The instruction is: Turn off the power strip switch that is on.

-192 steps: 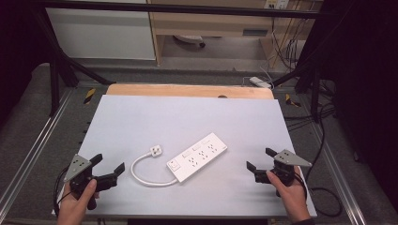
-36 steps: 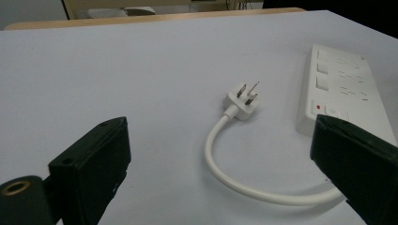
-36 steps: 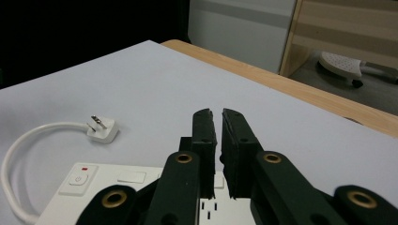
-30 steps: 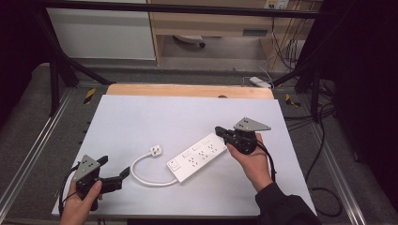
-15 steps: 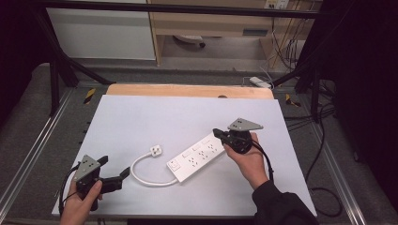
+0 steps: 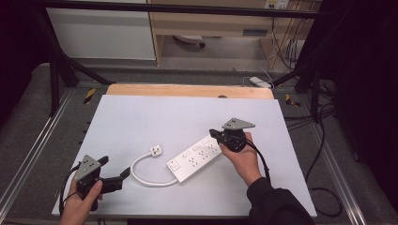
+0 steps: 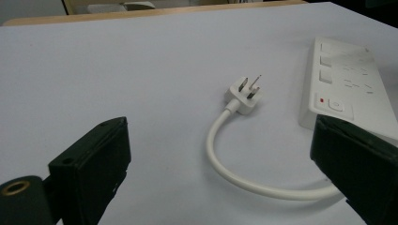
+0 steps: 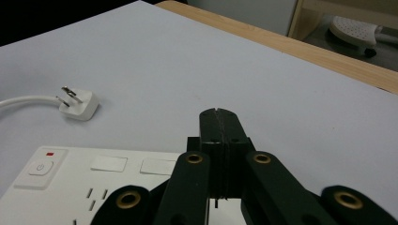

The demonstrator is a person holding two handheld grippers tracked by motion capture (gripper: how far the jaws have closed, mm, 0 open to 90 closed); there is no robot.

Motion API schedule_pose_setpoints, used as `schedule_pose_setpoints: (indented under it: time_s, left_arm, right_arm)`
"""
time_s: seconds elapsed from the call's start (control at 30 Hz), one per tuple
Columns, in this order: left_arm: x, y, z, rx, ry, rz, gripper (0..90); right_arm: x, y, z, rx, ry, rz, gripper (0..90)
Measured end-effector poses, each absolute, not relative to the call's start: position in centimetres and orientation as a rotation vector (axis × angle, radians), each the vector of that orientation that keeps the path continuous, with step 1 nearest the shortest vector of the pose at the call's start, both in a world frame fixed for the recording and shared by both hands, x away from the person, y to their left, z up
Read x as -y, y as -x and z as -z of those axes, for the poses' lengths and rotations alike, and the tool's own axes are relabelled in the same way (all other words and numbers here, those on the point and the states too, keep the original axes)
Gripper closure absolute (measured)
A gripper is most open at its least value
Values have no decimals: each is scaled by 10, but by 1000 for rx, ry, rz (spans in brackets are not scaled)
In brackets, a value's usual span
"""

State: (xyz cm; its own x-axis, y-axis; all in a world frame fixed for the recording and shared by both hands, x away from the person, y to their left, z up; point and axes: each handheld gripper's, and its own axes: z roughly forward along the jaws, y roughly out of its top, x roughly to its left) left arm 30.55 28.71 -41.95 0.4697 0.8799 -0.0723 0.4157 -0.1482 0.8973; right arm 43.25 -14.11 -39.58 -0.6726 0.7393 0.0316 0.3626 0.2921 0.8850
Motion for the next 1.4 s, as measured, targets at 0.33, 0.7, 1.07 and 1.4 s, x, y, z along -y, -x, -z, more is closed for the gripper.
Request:
schedule_pose_setpoints:
  time_s: [0.33,0.7,1.07,1.4]
  left_arm:
    - [-287,-306,420,-1108,-1755,-602,55]
    - [-287,-306,420,-1107,-1754,-598,55]
    - [-287,-306,420,-1107,-1755,-598,54]
    - [-287,-306,420,-1107,-1760,-595,55]
  right_arm:
    - [140,-442,406,-2206,-1008,-1299,900]
    - [140,-448,413,-2218,-1030,-1262,900]
    - [139,-452,419,-2230,-1046,-1247,900]
    - [137,-454,423,-2240,-1069,-1244,900]
